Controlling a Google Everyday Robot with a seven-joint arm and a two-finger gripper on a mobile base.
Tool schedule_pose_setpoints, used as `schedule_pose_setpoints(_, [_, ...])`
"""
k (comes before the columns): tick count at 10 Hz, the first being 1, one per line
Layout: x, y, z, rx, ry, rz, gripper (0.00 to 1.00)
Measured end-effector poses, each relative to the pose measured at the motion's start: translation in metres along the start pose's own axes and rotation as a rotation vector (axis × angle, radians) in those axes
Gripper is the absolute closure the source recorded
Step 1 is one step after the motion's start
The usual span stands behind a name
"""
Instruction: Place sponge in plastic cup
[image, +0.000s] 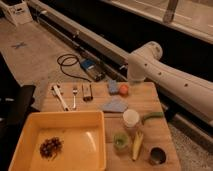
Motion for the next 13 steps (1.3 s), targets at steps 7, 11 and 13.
schedule_pose_setpoints(7, [-0.037,-0.044,0.068,-0.032,-0.057,0.271,0.35])
schedule_pose_setpoints(11, [-0.043,-0.049,0.072,-0.039,-0.084,0.314,0.35])
schedule_pose_setpoints(13, [-0.043,-0.049,0.072,-0.040,-0.084,0.313,0.35])
